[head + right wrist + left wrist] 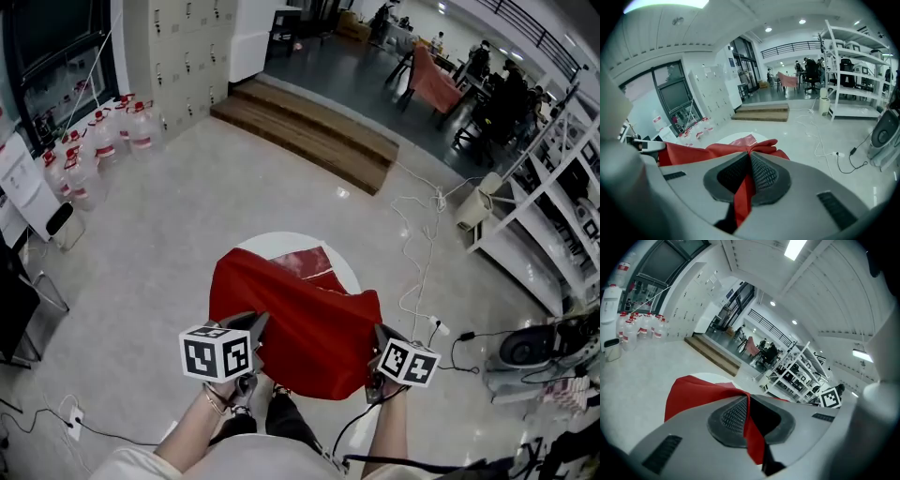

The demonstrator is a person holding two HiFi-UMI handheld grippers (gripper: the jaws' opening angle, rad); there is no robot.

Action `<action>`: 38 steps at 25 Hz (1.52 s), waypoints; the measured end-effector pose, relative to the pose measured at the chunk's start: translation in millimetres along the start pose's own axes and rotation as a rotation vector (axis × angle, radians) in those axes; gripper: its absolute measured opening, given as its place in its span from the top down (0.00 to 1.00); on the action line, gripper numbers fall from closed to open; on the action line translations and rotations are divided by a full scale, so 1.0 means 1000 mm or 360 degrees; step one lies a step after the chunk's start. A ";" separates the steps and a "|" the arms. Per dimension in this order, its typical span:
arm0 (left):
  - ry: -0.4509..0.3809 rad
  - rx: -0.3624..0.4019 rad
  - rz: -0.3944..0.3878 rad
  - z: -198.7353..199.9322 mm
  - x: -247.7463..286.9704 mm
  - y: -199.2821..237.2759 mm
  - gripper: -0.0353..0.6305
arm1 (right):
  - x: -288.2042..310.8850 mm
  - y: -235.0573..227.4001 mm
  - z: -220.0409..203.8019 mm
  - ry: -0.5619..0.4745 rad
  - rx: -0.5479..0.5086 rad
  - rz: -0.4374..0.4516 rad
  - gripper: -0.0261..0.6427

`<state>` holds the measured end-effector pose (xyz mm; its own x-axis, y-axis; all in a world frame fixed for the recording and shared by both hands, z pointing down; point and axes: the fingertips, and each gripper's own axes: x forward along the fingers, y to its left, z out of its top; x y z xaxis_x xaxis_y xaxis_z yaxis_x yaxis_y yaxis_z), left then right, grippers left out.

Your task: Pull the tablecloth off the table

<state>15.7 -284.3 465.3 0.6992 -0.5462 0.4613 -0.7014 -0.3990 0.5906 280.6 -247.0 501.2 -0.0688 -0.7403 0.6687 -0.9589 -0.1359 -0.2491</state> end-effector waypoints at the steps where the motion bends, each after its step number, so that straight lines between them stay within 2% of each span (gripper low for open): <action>1: 0.0008 0.0008 -0.0021 -0.002 0.000 -0.004 0.91 | -0.007 -0.003 -0.003 -0.0009 0.0013 -0.0017 0.90; 8: 0.0058 0.0049 -0.0134 -0.015 0.002 -0.028 0.91 | -0.042 -0.016 -0.017 -0.0080 0.0084 -0.0090 0.90; 13: 0.0071 0.0070 -0.0167 -0.018 0.001 -0.045 0.91 | -0.057 -0.017 -0.019 -0.0134 0.0122 -0.0056 0.90; 16: 0.0054 0.0123 -0.0199 -0.016 0.002 -0.063 0.91 | -0.070 -0.030 -0.016 -0.0188 0.0135 -0.0086 0.90; 20: 0.0043 0.0131 -0.0233 -0.030 0.000 -0.088 0.91 | -0.092 -0.047 -0.024 -0.0241 0.0193 -0.0043 0.90; 28: 0.0045 0.0121 -0.0197 -0.079 -0.003 -0.137 0.91 | -0.151 -0.108 -0.051 -0.0290 0.0286 -0.0055 0.90; 38: 0.0028 0.0118 -0.0178 -0.125 -0.026 -0.173 0.91 | -0.197 -0.136 -0.086 -0.0322 0.0325 -0.0025 0.90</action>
<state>136.6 -108.7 433.7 0.7756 -0.4822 0.4074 -0.6267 -0.5106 0.5887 401.2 -26.3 463.7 0.0217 -0.8505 0.5255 -0.8828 -0.2630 -0.3892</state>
